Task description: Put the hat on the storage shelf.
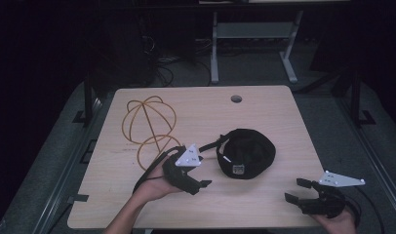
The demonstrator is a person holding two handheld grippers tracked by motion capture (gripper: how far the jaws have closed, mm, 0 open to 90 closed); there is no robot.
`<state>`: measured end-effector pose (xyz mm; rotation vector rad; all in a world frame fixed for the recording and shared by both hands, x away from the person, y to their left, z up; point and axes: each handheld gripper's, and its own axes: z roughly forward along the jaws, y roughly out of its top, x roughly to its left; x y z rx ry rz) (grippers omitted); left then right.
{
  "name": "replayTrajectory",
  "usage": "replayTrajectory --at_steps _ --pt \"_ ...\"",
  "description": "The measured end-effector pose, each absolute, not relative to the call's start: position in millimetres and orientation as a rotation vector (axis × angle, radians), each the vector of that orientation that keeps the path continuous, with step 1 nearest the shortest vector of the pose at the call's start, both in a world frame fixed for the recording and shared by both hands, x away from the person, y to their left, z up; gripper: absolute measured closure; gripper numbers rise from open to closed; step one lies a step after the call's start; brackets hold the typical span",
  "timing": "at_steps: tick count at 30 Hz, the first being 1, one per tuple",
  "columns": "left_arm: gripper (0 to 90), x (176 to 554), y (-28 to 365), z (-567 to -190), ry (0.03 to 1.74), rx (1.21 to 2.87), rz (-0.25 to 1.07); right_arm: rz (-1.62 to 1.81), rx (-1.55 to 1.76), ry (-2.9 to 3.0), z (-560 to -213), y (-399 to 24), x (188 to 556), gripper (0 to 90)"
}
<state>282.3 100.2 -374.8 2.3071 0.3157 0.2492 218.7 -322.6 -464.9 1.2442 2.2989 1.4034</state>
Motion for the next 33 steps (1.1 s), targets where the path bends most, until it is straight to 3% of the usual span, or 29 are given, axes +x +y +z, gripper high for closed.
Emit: replayTrajectory --at_steps 16,33 --pt "25.0 302 52 -360 0.192 2.368 0.240 1.417 1.221 2.315 -466 -321 219 17.1" --pt "35.0 316 16 -369 0.099 2.455 0.182 1.429 1.209 2.322 -467 -320 220 17.4"
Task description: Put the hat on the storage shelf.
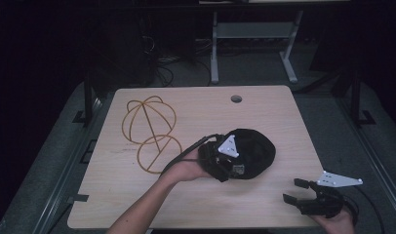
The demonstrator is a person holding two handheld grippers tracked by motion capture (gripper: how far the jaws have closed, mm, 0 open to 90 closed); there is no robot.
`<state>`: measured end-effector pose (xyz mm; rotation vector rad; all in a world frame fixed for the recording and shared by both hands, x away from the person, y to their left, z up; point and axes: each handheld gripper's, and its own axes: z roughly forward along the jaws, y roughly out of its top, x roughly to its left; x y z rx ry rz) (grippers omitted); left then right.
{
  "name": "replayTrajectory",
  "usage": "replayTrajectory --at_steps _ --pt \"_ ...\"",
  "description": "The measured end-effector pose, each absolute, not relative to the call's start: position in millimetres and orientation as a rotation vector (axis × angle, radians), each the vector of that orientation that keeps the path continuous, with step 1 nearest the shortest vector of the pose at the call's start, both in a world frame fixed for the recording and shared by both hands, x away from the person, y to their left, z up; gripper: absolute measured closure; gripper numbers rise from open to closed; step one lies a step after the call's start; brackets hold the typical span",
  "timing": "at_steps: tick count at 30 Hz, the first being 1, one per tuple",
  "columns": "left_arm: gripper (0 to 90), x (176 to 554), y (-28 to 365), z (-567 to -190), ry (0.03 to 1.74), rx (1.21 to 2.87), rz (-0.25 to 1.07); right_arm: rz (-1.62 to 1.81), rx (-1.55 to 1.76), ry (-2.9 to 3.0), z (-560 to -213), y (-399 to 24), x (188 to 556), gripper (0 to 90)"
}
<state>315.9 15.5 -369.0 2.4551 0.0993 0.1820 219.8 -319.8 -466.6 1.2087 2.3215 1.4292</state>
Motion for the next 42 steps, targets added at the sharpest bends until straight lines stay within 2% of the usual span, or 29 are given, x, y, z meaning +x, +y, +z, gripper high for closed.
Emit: replayTrajectory --at_steps 12,21,32,42 --pt "49.7 326 6 -382 0.081 2.512 0.108 1.416 1.200 2.336 -468 -318 221 18.8" --pt "56.4 321 1 -386 0.039 2.546 0.102 1.419 1.202 2.344 -469 -317 222 20.2" --pt "78.4 313 -6 -396 -0.037 2.608 0.061 1.422 1.210 2.348 -471 -317 222 20.7" --pt "81.5 318 -3 -387 0.012 2.533 0.012 1.459 1.191 2.336 -468 -314 222 21.4"
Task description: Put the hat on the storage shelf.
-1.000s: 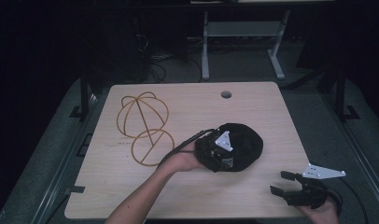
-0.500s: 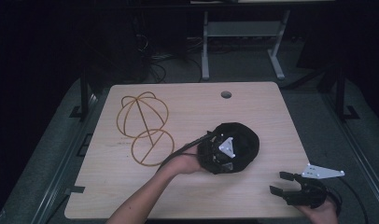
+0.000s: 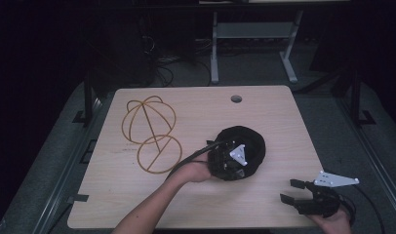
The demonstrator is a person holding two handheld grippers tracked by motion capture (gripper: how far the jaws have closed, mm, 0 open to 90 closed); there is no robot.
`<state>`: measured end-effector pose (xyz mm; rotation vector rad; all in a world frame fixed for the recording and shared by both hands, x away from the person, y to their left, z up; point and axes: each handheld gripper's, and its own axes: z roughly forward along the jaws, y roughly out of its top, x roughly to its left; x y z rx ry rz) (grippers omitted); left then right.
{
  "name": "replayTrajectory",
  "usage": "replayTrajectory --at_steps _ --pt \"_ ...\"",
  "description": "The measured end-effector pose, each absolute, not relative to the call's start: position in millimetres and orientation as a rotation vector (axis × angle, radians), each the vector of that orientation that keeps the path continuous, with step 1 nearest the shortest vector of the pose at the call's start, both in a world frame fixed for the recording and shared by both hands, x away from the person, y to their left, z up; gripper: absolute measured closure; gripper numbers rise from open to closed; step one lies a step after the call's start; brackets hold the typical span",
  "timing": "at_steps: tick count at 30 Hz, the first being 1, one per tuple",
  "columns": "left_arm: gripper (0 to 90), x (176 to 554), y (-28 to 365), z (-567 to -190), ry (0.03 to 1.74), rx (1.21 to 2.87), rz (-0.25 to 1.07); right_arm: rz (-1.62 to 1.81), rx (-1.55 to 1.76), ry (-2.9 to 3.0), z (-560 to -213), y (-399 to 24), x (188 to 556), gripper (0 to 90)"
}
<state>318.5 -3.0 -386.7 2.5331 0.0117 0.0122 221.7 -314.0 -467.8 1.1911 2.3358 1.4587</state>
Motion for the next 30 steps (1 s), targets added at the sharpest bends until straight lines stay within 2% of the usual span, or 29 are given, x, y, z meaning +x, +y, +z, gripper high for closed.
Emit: replayTrajectory --at_steps 16,30 --pt "82.4 334 18 -337 0.121 2.284 -0.059 1.555 1.099 2.269 -451 -300 225 17.7" --pt "82.7 335 17 -313 0.121 2.186 -0.086 1.655 1.004 2.213 -433 -276 234 16.9"
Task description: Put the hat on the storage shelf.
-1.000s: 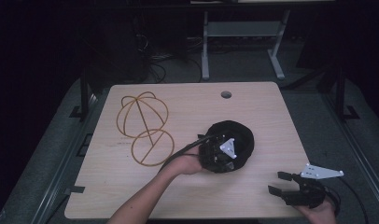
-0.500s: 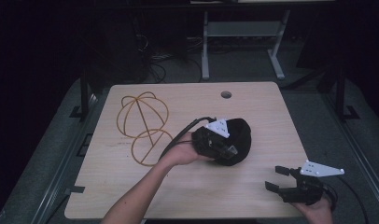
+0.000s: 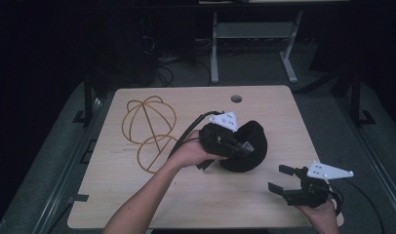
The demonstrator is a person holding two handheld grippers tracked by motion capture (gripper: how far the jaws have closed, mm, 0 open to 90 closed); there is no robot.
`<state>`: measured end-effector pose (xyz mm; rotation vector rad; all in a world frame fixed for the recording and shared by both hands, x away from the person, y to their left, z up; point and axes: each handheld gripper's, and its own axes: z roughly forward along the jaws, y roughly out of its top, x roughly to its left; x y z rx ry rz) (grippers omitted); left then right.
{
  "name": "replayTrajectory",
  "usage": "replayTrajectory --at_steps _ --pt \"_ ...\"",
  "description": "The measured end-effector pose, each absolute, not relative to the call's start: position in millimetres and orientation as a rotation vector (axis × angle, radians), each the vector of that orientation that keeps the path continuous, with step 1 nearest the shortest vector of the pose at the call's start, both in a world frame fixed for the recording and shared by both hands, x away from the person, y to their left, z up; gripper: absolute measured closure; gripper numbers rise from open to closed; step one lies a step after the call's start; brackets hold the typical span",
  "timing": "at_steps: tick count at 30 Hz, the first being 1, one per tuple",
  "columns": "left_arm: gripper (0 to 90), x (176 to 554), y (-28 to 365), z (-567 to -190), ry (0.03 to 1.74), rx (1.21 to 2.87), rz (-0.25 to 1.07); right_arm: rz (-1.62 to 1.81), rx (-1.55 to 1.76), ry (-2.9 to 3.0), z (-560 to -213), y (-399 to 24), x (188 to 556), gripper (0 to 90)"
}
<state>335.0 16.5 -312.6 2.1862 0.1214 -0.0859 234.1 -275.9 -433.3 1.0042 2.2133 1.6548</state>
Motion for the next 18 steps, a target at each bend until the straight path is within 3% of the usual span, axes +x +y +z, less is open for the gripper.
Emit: replayTrajectory --at_steps 12,18 --pt "82.7 330 -6 -306 0.077 2.192 -0.078 1.712 0.956 2.176 -426 -262 241 17.5" --pt "82.7 324 -22 -304 0.033 2.188 -0.103 1.732 0.959 2.154 -425 -263 244 22.5"
